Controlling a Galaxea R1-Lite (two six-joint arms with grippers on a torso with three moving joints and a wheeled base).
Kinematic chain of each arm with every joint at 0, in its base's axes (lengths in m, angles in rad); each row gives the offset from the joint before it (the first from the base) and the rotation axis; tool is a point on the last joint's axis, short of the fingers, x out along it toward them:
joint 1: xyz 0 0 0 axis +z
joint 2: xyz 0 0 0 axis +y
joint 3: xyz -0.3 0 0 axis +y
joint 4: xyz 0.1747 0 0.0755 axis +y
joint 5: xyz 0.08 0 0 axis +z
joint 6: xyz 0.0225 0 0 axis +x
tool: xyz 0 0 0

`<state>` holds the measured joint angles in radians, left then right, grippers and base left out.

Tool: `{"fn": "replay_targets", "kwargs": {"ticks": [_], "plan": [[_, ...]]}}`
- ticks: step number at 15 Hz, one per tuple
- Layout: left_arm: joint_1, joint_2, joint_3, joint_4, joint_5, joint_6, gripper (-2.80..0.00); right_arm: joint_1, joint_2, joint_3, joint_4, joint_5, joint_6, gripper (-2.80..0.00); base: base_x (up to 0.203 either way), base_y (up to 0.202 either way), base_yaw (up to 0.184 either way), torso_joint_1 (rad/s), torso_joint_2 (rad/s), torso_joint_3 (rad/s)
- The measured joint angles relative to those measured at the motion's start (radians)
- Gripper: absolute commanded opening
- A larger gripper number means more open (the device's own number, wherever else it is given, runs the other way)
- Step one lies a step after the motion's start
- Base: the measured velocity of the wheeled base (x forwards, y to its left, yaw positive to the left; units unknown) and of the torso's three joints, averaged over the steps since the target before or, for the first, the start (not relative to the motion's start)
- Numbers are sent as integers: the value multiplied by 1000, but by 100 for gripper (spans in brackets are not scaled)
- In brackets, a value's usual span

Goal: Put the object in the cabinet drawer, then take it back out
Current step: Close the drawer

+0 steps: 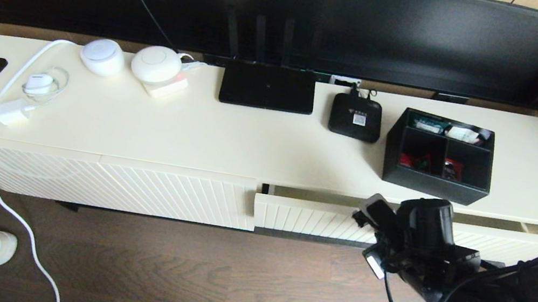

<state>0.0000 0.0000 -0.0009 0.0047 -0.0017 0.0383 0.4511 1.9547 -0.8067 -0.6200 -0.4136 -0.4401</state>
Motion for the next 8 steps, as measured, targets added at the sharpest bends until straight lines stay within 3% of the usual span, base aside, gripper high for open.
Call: {"fn": "replay_targets", "kwargs": {"ticks": [8], "plan": [[0, 0, 0, 0, 0, 0, -280, -1, 53, -73, -2, 1, 1, -280, 0, 0, 0, 0, 0, 0]]}}
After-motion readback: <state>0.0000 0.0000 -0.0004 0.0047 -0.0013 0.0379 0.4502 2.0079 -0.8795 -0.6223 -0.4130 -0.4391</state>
